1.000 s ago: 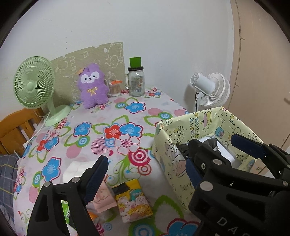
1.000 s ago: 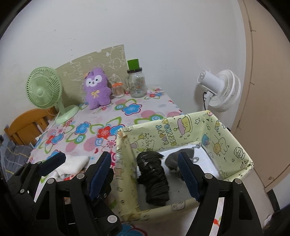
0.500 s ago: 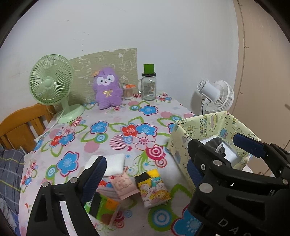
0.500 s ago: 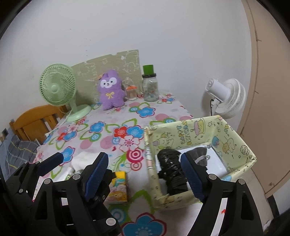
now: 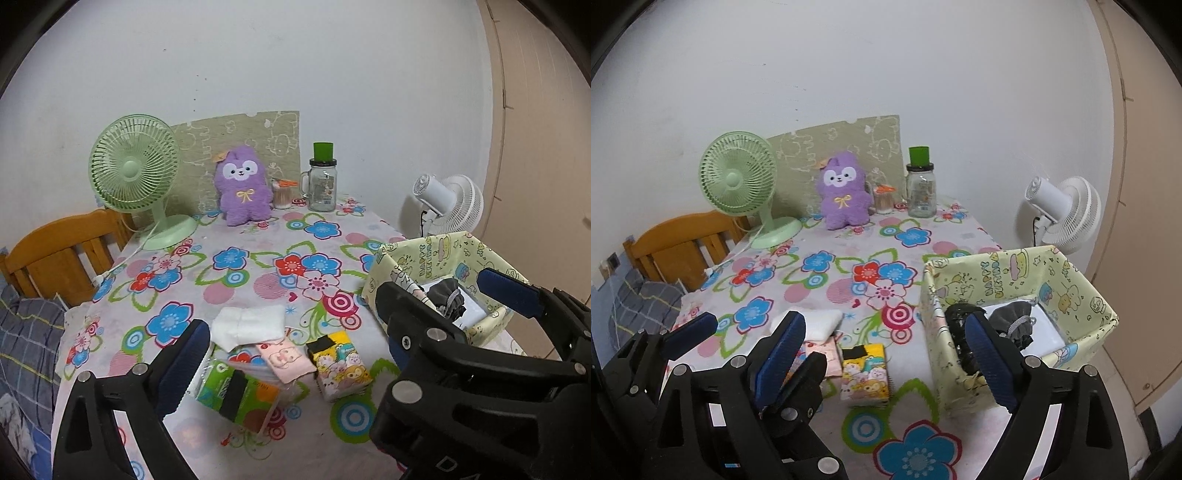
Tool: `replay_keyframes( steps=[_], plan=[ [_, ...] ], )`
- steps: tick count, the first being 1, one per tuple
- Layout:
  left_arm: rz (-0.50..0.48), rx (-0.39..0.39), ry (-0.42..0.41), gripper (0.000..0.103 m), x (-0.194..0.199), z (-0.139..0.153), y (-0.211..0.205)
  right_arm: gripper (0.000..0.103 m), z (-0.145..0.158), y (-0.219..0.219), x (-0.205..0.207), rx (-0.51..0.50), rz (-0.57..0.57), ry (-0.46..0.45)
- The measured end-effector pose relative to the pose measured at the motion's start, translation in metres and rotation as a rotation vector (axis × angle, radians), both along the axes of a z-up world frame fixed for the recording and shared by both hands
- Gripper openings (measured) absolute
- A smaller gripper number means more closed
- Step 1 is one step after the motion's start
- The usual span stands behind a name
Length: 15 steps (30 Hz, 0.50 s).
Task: Organize soft objects
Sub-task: 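Withdraw both tools from the box back over the table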
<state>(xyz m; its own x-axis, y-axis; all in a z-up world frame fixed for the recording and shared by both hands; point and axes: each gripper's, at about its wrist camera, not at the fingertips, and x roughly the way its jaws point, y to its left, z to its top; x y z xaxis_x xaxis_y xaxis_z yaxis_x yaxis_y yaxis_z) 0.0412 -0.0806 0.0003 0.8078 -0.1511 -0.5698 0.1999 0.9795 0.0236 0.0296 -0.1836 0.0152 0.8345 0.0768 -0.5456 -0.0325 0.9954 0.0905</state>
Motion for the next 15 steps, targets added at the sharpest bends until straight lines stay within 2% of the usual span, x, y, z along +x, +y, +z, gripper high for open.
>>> replay_keyframes(
  steps=[15],
  plan=[
    [0.053,-0.017,0.006,0.103,-0.013,-0.009,0.034,0.095,-0.006,0.025,-0.011,-0.024,0.039,-0.023]
  ],
)
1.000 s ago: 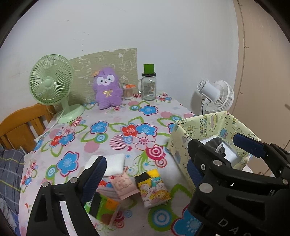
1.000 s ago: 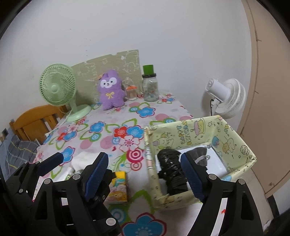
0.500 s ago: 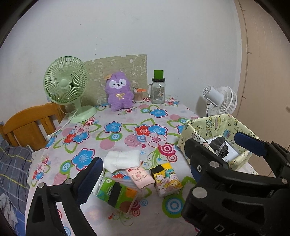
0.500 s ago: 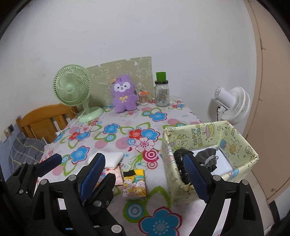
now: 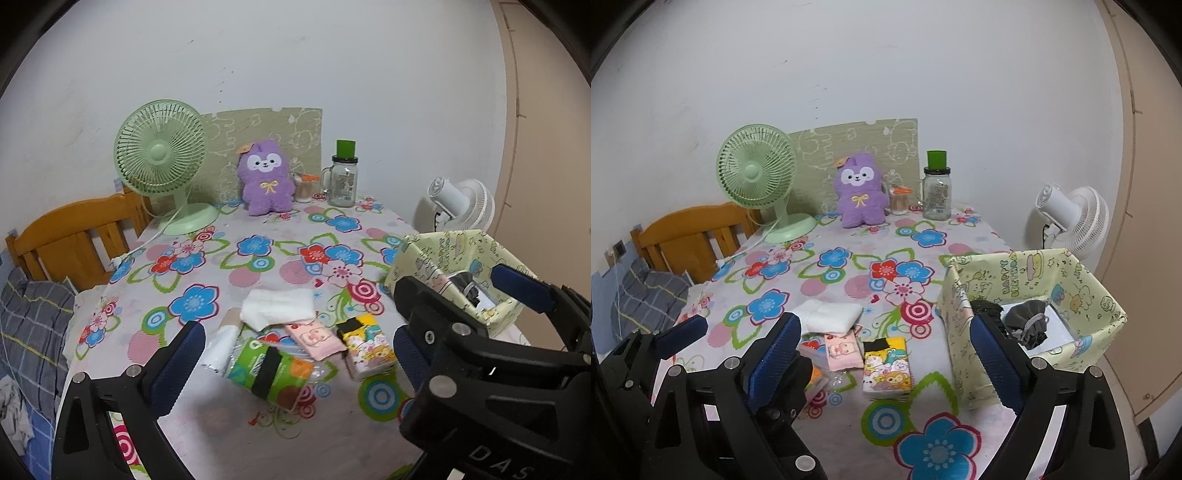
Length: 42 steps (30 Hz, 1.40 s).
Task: Organize soft objects
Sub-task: 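Withdraw both tools from the box back over the table, then grasp the green tissue pack with the left tool while the right tool grasps the cartoon tissue pack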
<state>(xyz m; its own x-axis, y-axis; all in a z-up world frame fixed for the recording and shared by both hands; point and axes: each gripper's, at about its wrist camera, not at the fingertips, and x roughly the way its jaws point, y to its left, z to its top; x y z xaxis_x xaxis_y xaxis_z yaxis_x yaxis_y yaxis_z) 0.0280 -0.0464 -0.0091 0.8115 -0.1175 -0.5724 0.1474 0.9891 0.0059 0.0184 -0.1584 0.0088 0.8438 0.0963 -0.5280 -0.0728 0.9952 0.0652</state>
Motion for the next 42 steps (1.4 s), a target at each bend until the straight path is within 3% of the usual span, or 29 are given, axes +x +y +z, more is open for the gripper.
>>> replay_keyframes(
  steps=[19,42],
  plan=[
    [0.063,-0.028,0.08,0.103,0.013,-0.041,0.042,0.095,-0.039,0.028,0.017,-0.008,0.08,0.054],
    [0.019,-0.019,0.184,0.103,0.042,-0.085,0.022,0.095,-0.088,0.019,0.051,-0.026,0.049,0.161]
  ],
)
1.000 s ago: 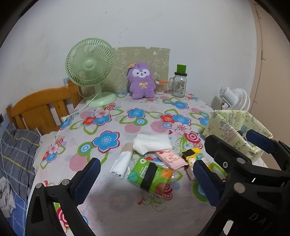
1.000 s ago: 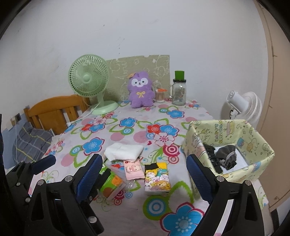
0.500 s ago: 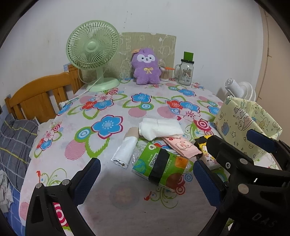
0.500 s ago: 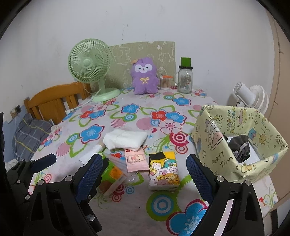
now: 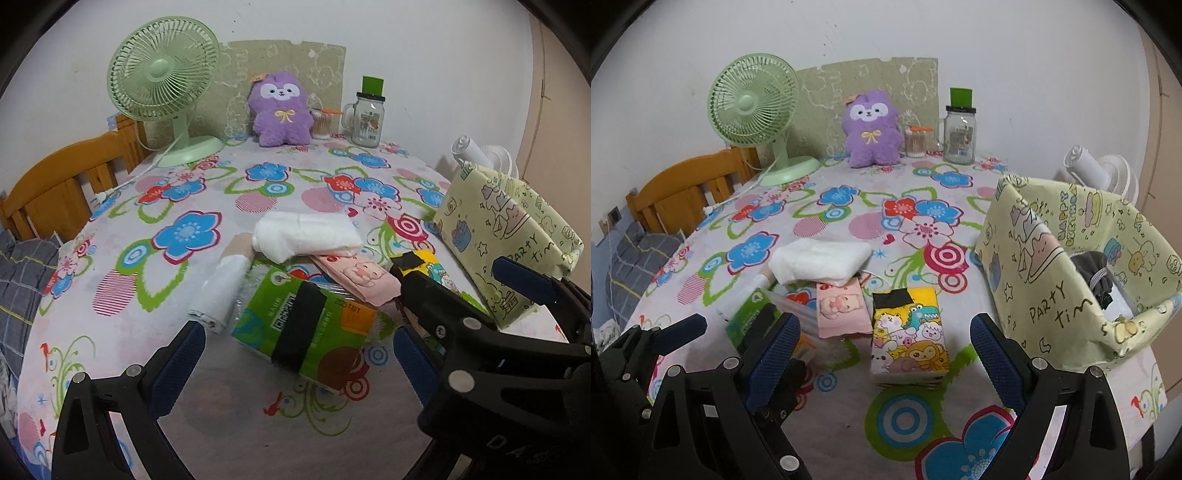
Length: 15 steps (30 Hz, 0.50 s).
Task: Organize soft objects
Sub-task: 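Grasp the green tissue pack with the left tool while the right tool grasps the cartoon tissue pack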
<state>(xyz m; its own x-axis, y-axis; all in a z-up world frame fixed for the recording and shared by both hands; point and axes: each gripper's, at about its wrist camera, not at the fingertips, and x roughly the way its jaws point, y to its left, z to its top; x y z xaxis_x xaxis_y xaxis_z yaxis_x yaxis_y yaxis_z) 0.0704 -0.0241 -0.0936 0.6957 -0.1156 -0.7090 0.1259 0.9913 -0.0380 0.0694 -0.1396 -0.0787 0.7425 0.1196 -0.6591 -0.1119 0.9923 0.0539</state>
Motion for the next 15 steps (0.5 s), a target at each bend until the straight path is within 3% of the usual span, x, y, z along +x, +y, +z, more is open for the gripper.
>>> replay_keyframes(
  steps=[15],
  plan=[
    [0.0,0.056,0.035,0.098,0.017,-0.018,-0.01,0.089,-0.024,-0.001,0.02,0.007,-0.009,0.077]
  ],
)
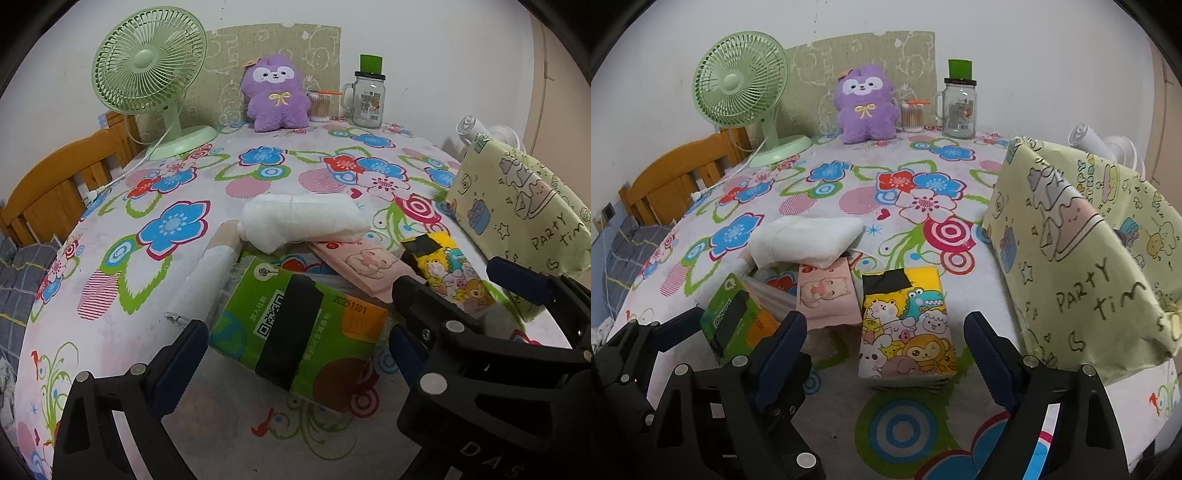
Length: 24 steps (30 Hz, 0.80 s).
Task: Organize soft objects
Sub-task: 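Grasp the green tissue pack with the left tool while the right tool grasps the cartoon tissue pack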
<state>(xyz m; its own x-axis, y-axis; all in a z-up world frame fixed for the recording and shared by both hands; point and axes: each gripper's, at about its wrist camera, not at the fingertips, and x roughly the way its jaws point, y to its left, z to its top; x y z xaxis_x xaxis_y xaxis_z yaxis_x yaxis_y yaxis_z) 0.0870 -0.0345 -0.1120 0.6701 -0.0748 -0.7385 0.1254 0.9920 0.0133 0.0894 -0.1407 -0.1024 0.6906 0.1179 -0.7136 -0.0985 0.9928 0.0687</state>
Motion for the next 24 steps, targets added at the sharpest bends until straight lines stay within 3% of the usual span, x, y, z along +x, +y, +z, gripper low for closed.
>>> replay_keyframes(
  steps=[7,13,24],
  plan=[
    [-0.01,0.006,0.005,0.088,0.003,-0.002,0.0,0.088,-0.006,0.001,0.006,0.003,-0.023,0.022],
    [-0.025,0.01,0.003,0.085,0.001,-0.001,-0.001,0.086,-0.011,0.001,0.009,0.009,-0.048,0.031],
    [-0.025,0.006,0.004,0.085,0.0,-0.001,0.002,0.069,-0.013,0.003,0.011,-0.001,-0.053,0.048]
  ],
)
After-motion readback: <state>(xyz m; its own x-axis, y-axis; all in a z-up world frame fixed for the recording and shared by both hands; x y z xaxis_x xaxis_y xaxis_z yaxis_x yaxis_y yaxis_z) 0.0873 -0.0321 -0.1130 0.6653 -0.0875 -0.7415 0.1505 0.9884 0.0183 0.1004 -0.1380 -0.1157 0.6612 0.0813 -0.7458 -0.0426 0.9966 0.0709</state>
